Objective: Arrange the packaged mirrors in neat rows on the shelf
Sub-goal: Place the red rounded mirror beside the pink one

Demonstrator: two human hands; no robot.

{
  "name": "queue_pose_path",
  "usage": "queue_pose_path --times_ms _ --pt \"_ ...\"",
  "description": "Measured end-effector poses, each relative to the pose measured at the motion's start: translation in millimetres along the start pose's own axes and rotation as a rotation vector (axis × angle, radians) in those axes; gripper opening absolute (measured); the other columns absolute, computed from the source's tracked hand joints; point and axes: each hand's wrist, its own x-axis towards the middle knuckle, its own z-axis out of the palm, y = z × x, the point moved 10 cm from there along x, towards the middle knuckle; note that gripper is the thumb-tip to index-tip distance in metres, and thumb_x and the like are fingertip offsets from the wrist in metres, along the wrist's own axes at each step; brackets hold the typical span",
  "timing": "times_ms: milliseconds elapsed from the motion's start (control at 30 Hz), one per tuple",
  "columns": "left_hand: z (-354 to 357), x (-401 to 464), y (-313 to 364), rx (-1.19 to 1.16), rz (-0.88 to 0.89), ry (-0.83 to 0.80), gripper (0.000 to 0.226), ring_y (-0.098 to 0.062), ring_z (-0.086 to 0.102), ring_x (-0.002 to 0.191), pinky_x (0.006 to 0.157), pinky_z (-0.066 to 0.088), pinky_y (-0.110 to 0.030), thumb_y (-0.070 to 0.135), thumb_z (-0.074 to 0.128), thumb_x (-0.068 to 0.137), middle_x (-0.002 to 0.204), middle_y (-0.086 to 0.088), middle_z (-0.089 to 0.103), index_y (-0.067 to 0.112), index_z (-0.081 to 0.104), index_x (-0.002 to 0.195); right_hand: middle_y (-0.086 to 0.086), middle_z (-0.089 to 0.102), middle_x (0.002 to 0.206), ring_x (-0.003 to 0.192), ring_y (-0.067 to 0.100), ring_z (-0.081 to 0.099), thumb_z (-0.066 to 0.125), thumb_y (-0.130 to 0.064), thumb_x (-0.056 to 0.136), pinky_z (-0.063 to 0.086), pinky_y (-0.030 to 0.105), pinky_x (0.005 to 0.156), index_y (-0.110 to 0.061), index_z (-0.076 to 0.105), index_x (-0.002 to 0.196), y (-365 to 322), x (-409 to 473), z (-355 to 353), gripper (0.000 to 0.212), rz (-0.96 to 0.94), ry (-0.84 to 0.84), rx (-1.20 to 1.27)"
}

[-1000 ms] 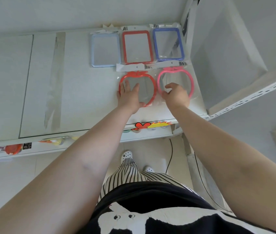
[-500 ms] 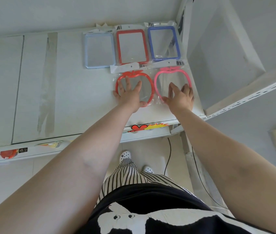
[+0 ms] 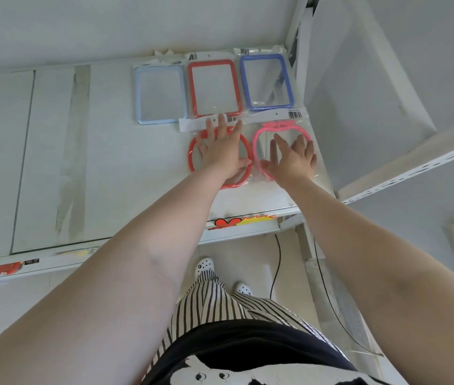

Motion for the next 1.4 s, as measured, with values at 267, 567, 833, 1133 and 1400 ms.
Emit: queue_pose_path --times_ms 267,567,833,1133,1400 --pt "9.9 31.2 1.5 0.116 0.096 -0.157 0.095 -0.035 -0.005 0.150 0.115 0.002 -0.065 0.049 0.064 0.083 0.163 -0.003 -0.001 0.019 0.008 0.154 0.007 0.004 0.162 0.149 0.035 0.000 0.055 -0.062 0.081 0.005 0.047 0.120 -0.048 0.021 0.145 3.8 8.9 10.6 0.073 0.009 -0.074 -0.057" --pt "-5.1 23.6 8.8 0.086 0.122 -0.081 0.088 -0.033 0.003 0.150 0.119 0.004 -0.058 0.045 0.066 0.083 0.163 -0.004 0.008 0.022 0.018 0.152 0.007 0.019 0.159 0.147 0.029 0.015 0.057 -0.055 0.082 0.018 0.045 0.119 -0.043 0.030 0.144 -7.1 2.5 -7.3 0.068 -0.015 -0.026 0.002" --pt "-32.3 -29.0 1.1 0.055 0.074 0.047 0.071 -0.034 0.040 0.135 0.111 0.033 -0.046 0.035 0.065 0.084 0.146 -0.010 0.044 0.022 0.034 0.147 0.007 0.045 0.141 0.132 0.029 0.040 0.062 -0.038 0.085 0.041 0.041 0.106 -0.025 0.045 0.139 -36.4 -29.4 -35.0 0.058 -0.151 0.013 0.037" --pt "-52.2 -144.9 -74.3 0.135 -0.121 0.115 0.054 -0.033 0.052 0.121 0.098 0.043 -0.039 0.016 0.057 0.086 0.129 -0.013 0.054 0.014 0.045 0.139 0.008 0.055 0.135 0.124 0.030 0.052 0.063 -0.022 0.086 0.048 0.038 0.095 -0.023 0.047 0.139 -110.2 -105.3 -14.5 0.055 -0.419 -0.095 -0.053" --pt "-66.5 -227.6 -162.3 0.048 -0.295 0.177 0.056 -0.030 0.051 0.122 0.095 0.044 -0.036 0.010 0.054 0.086 0.133 -0.010 0.053 0.017 0.043 0.141 0.009 0.060 0.125 0.121 0.027 0.052 0.061 -0.024 0.086 0.050 0.037 0.085 -0.023 0.048 0.135 -189.6 -178.6 14.6 0.051 -0.598 -0.127 -0.093"
